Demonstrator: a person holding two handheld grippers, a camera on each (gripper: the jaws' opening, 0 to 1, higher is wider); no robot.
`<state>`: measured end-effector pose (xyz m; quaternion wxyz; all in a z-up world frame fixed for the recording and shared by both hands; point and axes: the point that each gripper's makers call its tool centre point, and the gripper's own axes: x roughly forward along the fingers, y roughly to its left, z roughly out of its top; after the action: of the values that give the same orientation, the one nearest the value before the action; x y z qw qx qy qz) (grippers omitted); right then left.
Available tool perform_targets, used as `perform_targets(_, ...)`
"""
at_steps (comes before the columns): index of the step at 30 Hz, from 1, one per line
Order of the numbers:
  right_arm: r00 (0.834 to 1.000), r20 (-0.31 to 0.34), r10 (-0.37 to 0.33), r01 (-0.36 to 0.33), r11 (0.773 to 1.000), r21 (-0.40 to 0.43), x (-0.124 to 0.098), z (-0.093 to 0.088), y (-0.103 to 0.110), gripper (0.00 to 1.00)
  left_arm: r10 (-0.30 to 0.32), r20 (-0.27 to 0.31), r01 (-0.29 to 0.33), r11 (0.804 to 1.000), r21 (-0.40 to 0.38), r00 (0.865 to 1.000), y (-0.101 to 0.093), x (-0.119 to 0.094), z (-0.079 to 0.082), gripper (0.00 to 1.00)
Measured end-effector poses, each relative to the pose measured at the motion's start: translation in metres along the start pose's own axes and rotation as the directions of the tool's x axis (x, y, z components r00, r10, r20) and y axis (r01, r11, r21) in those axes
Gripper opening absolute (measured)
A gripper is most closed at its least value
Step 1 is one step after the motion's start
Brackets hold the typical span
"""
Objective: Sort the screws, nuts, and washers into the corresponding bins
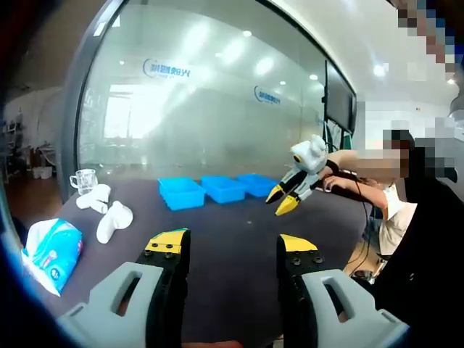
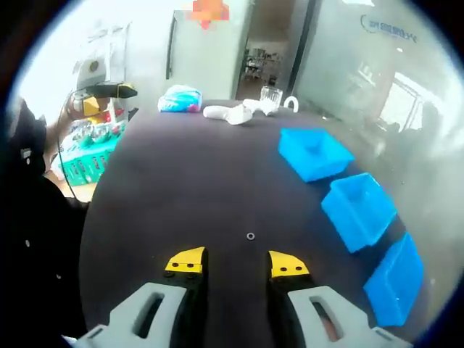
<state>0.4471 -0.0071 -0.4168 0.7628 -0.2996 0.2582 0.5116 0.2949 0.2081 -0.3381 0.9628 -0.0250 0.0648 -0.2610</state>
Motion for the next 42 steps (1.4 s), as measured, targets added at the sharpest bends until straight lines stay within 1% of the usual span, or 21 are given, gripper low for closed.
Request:
perform_targets(2,1.0,-0.018,0.004,-0.004,1.0,-0.01,0.006,0.0,-0.003,0.27,-0.001,-0.001,0.001,1.0,-0.002,1.0,0.0,0.0,-0.001,0.47)
perform_targets(4,0.998,-0.055,0.017,-0.018,1.0,-0.011,0.012,-0.003,-0.005,0.27,-0.002,-0.004,0.002,1.0,0.001,1.0,0.0,0.001,-0.001,0.47)
perform_targets(8,0.994,-0.106,0.035,-0.039,0.999,-0.036,0.023,-0.001,-0.006,0.27,-0.005,-0.005,0.005,1.0,0.004,1.0,-0.001,0.001,-0.001,0.47)
perform_targets(12,0.985,-0.157,0.069,-0.08,0.995,-0.064,0.033,0.001,-0.003,0.26,-0.004,-0.007,0.004,1.0,0.01,1.0,-0.001,0.002,-0.001,0.47)
perform_targets(16,0.974,-0.208,0.088,-0.109,0.99,-0.089,0.044,-0.001,-0.001,0.25,-0.004,-0.006,0.004,1.0,0.011,1.0,-0.002,0.001,0.0,0.47)
perform_targets(19,0.969,-0.23,0.093,-0.118,0.988,-0.095,0.05,-0.001,-0.003,0.24,-0.003,-0.007,0.003,1.0,0.011,1.0,-0.003,0.0,-0.001,0.47)
perform_targets(26,0.957,-0.27,0.104,-0.134,0.986,-0.095,0.058,-0.004,-0.008,0.22,0.006,-0.002,-0.006,1.0,0.003,1.0,0.001,-0.004,-0.003,0.47)
perform_targets(28,0.954,-0.279,0.109,-0.136,0.987,-0.081,0.06,-0.005,-0.009,0.2,0.007,-0.001,-0.007,1.0,0.0,1.0,0.002,-0.004,-0.003,0.47)
perform_targets(33,0.952,-0.285,0.11,-0.137,0.988,-0.074,0.064,-0.006,-0.011,0.16,0.008,-0.001,-0.008,1.0,-0.006,1.0,0.003,-0.005,-0.004,0.47)
perform_targets(34,0.952,-0.287,0.111,-0.135,0.988,-0.068,0.065,-0.006,-0.012,0.15,0.009,-0.001,-0.009,1.0,-0.005,1.0,0.004,-0.005,-0.004,0.47)
perform_targets(35,0.95,-0.292,0.113,-0.134,0.989,-0.054,0.066,-0.008,-0.013,0.13,0.008,0.0,-0.008,1.0,-0.006,1.0,0.004,-0.005,-0.004,0.47)
perform_targets(36,0.944,-0.304,0.126,-0.139,0.99,-0.021,0.066,-0.01,-0.011,0.1,0.008,0.001,-0.008,1.0,-0.007,1.0,0.004,-0.005,-0.004,0.47)
perform_targets(37,0.943,-0.302,0.138,-0.144,0.99,0.002,0.066,-0.011,-0.01,0.09,0.008,0.001,-0.008,1.0,-0.008,1.0,0.004,-0.005,-0.004,0.47)
perform_targets(38,0.944,-0.303,0.134,-0.142,0.99,-0.006,0.067,-0.01,-0.011,0.09,0.008,0.001,-0.008,1.0,-0.006,1.0,0.004,-0.005,-0.004,0.47)
perform_targets(42,0.939,-0.311,0.148,-0.149,0.989,0.021,0.066,-0.011,-0.01,0.09,0.007,0.002,-0.007,1.0,-0.006,1.0,0.003,-0.006,-0.004,0.47)
